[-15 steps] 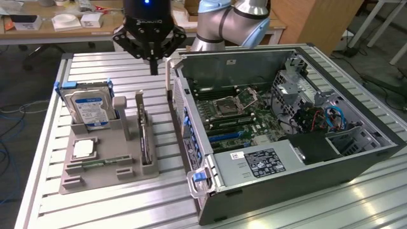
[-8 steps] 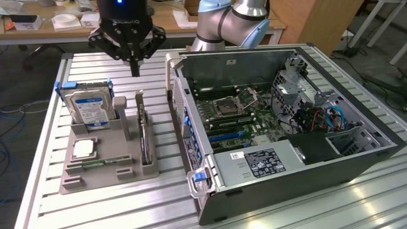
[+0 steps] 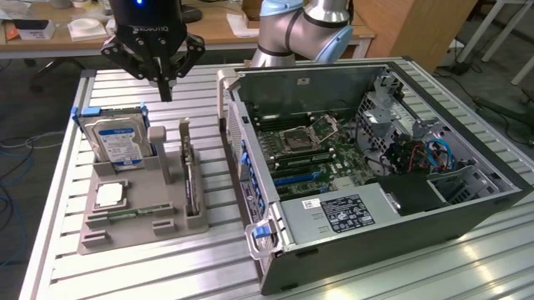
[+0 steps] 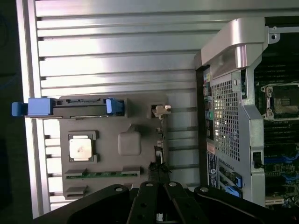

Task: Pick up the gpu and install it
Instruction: 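Reach for the gpu, then pick up the gpu and move the gpu toward the slot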

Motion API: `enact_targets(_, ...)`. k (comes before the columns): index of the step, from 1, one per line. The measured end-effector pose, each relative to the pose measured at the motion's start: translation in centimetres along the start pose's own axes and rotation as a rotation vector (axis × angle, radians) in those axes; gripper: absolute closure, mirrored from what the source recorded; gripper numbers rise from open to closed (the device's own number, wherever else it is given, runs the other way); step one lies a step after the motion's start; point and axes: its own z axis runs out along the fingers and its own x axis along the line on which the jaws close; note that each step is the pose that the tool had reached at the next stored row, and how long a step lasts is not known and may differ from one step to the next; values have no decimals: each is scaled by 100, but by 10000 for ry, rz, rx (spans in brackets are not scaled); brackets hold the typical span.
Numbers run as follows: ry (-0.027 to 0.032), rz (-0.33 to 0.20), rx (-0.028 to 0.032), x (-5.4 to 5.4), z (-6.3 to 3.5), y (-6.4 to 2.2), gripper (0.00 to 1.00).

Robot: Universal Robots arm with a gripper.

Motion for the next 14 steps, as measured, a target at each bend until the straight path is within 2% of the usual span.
enact_targets(12, 1, 0, 1, 0, 0, 0, 90)
enact_targets(14, 1, -1, 1, 0, -1, 0, 84)
